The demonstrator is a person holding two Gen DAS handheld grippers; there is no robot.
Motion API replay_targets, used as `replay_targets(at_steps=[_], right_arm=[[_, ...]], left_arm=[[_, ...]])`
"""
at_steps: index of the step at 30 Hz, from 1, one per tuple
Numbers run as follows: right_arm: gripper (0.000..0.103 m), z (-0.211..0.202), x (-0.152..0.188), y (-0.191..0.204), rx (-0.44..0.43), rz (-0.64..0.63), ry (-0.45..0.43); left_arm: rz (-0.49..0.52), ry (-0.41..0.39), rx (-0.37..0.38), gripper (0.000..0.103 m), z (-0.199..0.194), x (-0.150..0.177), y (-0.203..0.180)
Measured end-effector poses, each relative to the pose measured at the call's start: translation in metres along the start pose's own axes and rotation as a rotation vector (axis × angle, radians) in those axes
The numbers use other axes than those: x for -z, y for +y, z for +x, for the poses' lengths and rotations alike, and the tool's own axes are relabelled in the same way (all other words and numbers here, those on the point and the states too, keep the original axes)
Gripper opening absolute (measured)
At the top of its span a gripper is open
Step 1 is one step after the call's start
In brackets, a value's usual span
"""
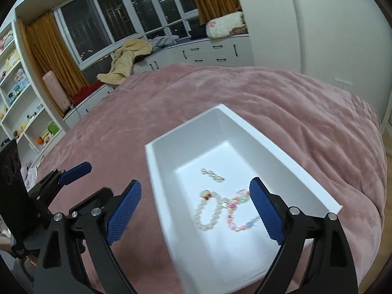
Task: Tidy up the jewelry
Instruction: 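Move both tools back toward remaining pearl earrings on bed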
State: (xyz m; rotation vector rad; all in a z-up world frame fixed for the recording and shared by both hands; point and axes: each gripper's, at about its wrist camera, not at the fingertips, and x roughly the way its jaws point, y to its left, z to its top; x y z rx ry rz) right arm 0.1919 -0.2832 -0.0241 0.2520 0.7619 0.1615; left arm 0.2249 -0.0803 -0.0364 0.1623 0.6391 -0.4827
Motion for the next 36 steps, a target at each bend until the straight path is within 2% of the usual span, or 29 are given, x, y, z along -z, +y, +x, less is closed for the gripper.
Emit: replay_targets(at_steps=[9,17,21,27,31,36], right_arm=[[0.089,0.006,-0.002,0.071,-0.053,-0.096,-0.005],[0.089,0.028,0.007,0.119,-0.096,-0.157,0.027],[0.089,0.038,0.014,0.137,-0.117,-0.176,0.041],[0.089,0.066,0.027,0.157,-0.132,-0.204,0.089],[0.089,0.087,0.037,0.160,-0.138,-0.198,0.122],[0.088,0.112,0.050,0.160,-0.141,-0.199,0.164]], left_arm=[[-0.062,-0.005,-0.073,0.088,-0.048,0.046,0.061],[-0.122,0.013,-0.124,0.088,-0.071,0.086,0.104],[-0.180,0.030,-0.143,0.088,-0.075,0.106,0.126],[-0.207,0.054,-0.155,0.088,-0.074,0.130,0.144],[-0.210,0.086,-0.151,0.088,-0.062,0.146,0.145],[-0.165,0.133,-0.176,0.088,-0.040,0.165,0.139]])
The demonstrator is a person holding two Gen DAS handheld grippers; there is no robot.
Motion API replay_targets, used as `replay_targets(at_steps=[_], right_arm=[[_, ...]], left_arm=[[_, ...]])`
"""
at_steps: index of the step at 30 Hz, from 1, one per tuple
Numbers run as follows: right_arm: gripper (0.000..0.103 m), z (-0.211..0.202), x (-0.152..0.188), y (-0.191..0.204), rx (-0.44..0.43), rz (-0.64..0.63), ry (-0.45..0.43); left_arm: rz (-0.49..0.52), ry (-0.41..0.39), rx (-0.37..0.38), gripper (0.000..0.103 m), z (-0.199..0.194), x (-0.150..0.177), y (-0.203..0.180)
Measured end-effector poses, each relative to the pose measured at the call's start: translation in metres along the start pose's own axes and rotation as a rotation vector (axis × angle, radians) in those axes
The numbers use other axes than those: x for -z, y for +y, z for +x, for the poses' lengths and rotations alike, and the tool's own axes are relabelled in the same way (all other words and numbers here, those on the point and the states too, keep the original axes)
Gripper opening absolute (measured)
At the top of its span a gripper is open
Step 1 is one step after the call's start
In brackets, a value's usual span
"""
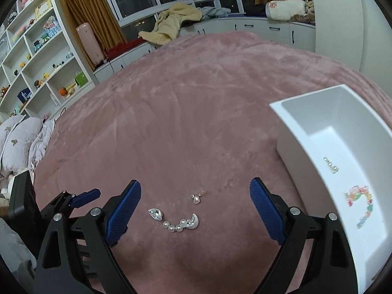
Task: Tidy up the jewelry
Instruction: 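Move both tools back toward remaining pearl earrings on bed, then grasp one pearl earring with right tool while left tool closes on heart charm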
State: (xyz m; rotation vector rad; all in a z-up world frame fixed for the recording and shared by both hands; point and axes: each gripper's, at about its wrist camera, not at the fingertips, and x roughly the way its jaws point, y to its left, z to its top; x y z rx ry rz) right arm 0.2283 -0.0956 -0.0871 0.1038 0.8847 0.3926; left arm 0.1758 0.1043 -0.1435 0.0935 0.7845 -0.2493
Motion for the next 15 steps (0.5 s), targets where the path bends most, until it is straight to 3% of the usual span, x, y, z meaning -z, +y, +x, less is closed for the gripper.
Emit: replay_targets(at_steps=[7,11,15], right_arm=[[0.070,0.033,0.011,-0.003,-0.011,-0.047,0.057],[0.067,0.058,0.016,-0.008,-0.039,-0.038,0.100],[0.060,0.084,0.026,0.004,-0.003,-0.143,0.145]], left_arm=[[0.031,0.031,-0.023,0.088,0.033,0.012,-0.004],[0.054,0.038,-0.007,0.088,0.046,0.010,-0.010],[0.089,0.041,-0.008,0.088,0.061,0.007,-0.019]])
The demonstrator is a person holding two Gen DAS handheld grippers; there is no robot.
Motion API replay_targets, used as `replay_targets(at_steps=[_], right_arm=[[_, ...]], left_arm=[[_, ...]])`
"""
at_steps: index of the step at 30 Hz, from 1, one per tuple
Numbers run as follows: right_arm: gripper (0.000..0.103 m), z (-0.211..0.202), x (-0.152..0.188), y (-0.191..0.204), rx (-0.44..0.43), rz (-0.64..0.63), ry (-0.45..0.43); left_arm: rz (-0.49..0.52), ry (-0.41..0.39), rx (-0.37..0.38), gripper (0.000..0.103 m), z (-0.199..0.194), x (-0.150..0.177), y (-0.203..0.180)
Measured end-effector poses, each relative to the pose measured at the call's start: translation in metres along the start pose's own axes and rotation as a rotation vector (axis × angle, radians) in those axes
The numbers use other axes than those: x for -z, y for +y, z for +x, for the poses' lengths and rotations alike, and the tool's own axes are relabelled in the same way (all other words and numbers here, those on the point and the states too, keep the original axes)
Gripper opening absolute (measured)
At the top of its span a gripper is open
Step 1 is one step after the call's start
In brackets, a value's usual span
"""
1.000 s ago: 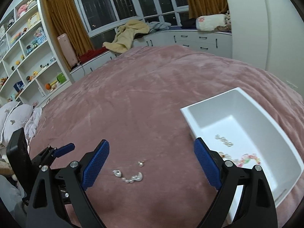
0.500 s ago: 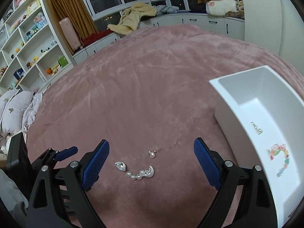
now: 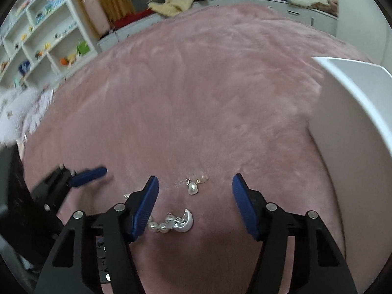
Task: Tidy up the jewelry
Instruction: 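Grasp one pearl earring with right tool while left tool closes on heart charm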
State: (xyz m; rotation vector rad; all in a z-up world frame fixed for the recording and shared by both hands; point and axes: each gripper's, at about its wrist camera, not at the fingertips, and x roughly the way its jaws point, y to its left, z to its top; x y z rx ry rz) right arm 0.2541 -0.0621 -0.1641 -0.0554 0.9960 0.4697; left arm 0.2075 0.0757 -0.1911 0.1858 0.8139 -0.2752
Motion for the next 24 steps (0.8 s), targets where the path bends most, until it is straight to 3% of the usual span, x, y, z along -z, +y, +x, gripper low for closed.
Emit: replay_targets(at_steps=[5,8,10,24], right_arm=[[0.040,0.029,0.010,0.008,0.012,-0.062,0.060],[0.030,0.030,0.012,0.002,0.010,-0.039,0.054],[0.015,0.027,0.010,-0.004,-0.008,-0.010,0.050],[0.013,-0.004,0.003,-0.023,-0.044,0.095,-0.010]], left_arm=[[-0.015,0.022,0.019,0.081,0.013,0.000,0.000],[-0.026,0.030,0.027,0.070,0.017,0.002,0.001],[-0.033,0.032,0.035,0.059,0.017,0.002,0.003],[-0.066,0.041,0.091,0.029,0.005,0.002,0.011]])
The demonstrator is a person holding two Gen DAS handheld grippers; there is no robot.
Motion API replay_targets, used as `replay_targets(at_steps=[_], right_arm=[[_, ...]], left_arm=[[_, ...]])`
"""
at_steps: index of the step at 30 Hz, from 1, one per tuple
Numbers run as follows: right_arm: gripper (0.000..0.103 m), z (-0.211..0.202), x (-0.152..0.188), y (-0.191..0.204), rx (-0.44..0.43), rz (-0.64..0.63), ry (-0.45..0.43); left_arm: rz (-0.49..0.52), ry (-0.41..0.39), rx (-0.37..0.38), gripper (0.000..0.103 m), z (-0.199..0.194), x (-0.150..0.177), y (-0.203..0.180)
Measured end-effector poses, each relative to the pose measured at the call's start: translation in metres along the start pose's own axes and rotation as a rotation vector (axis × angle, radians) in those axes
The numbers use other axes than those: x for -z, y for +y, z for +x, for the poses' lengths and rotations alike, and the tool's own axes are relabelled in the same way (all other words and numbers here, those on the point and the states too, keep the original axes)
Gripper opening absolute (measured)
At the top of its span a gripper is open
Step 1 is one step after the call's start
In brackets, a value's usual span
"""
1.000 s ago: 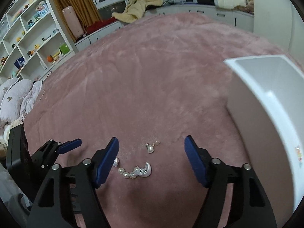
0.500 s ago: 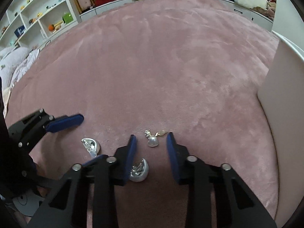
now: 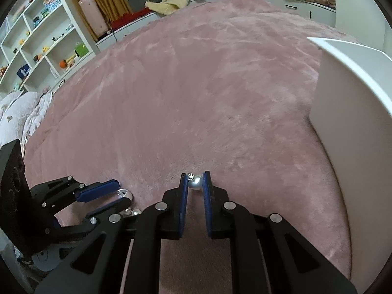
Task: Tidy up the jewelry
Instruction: 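Grasp one pearl earring with right tool while left tool closes on heart charm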
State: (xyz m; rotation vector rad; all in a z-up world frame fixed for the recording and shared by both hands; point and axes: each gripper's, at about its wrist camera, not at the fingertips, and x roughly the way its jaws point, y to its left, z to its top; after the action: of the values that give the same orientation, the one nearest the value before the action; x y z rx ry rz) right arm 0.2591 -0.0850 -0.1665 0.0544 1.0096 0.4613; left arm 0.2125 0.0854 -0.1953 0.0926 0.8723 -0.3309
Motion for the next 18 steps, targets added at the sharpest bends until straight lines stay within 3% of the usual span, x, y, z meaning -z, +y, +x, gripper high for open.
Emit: replay_targets(at_steps=[13,18], right_arm=[[0.013,-0.028,0.001,-0.006,-0.002,0.032,-0.048],[0.013,-0.035,0.002,-0.005,-0.003,0.033,-0.056]], left_arm=[[-0.001,-0.023,-0.011,0.028,-0.019,-0.010,0.000],[0.013,0.010,-0.008,0.042,-0.011,-0.007,-0.002]])
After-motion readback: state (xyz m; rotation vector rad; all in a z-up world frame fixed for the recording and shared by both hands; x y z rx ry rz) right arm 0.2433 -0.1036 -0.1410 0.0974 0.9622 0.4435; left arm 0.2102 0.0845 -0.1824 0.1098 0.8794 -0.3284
